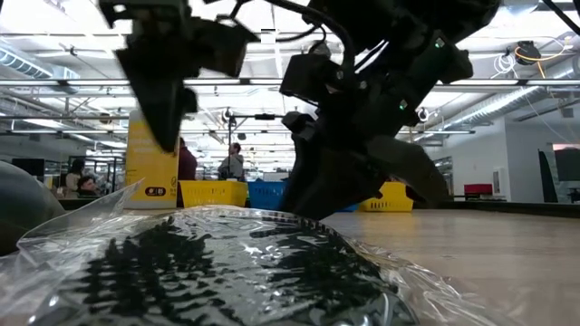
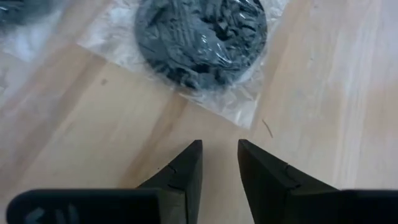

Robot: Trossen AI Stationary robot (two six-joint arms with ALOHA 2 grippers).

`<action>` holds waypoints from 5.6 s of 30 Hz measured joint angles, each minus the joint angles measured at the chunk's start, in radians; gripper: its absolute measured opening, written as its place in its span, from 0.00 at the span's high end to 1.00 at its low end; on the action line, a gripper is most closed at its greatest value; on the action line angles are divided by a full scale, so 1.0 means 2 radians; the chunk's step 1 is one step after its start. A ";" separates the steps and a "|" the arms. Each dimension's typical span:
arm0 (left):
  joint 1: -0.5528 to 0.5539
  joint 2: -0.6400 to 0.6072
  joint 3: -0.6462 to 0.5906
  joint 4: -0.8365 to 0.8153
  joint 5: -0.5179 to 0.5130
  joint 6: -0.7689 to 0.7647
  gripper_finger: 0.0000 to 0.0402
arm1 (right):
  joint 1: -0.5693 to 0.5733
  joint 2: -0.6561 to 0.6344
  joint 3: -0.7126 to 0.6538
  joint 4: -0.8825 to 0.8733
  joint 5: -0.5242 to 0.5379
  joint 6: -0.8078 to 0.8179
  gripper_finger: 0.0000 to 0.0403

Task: Pick & Place Travel size toiletries
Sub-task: Put the hairbrush into the right blue bin

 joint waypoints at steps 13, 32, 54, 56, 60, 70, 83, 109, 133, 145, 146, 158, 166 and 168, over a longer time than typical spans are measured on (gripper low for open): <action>-0.063 0.000 -0.050 0.134 0.018 -0.083 0.61 | 0.008 0.000 0.000 0.009 0.000 0.007 0.76; -0.108 0.000 -0.161 0.263 -0.084 -0.120 0.61 | 0.010 0.000 0.000 0.008 0.015 0.025 0.76; -0.103 0.014 -0.184 0.325 -0.114 -0.113 0.61 | 0.023 0.000 0.000 0.029 0.013 0.008 0.76; -0.101 0.014 -0.184 0.326 -0.114 -0.113 0.61 | 0.025 0.000 0.001 0.029 0.013 0.001 0.76; -0.101 0.014 -0.184 0.327 -0.114 -0.113 0.61 | 0.026 0.000 -0.003 0.027 0.013 -0.001 0.76; -0.099 0.015 -0.184 0.331 -0.117 -0.117 0.61 | 0.028 -0.001 -0.056 0.122 0.014 -0.009 0.76; -0.099 0.015 -0.184 0.340 -0.114 -0.118 0.61 | 0.026 0.000 -0.060 0.154 0.041 0.001 0.93; -0.090 -0.069 -0.184 0.300 -0.204 -0.085 0.61 | 0.021 -0.042 -0.060 0.087 0.098 0.038 1.00; -0.087 -0.123 -0.184 0.330 -0.381 -0.028 0.61 | -0.133 -0.185 -0.060 -0.013 0.173 0.052 1.00; -0.088 -0.123 -0.184 0.386 -0.386 0.026 0.61 | -0.236 -0.213 -0.061 -0.021 0.223 0.052 1.00; -0.087 -0.123 -0.184 0.387 -0.386 0.025 0.61 | -0.245 -0.213 -0.061 -0.021 0.224 0.052 1.00; -0.083 -0.123 -0.184 0.387 -0.386 0.026 0.61 | -0.340 -0.213 -0.061 -0.004 0.206 0.096 1.00; -0.084 -0.123 -0.184 0.386 -0.386 0.026 0.61 | -0.377 -0.212 -0.061 0.001 0.131 0.127 1.00; -0.084 -0.123 -0.184 0.386 -0.386 0.026 0.61 | -0.380 -0.208 -0.062 0.009 0.131 0.129 1.00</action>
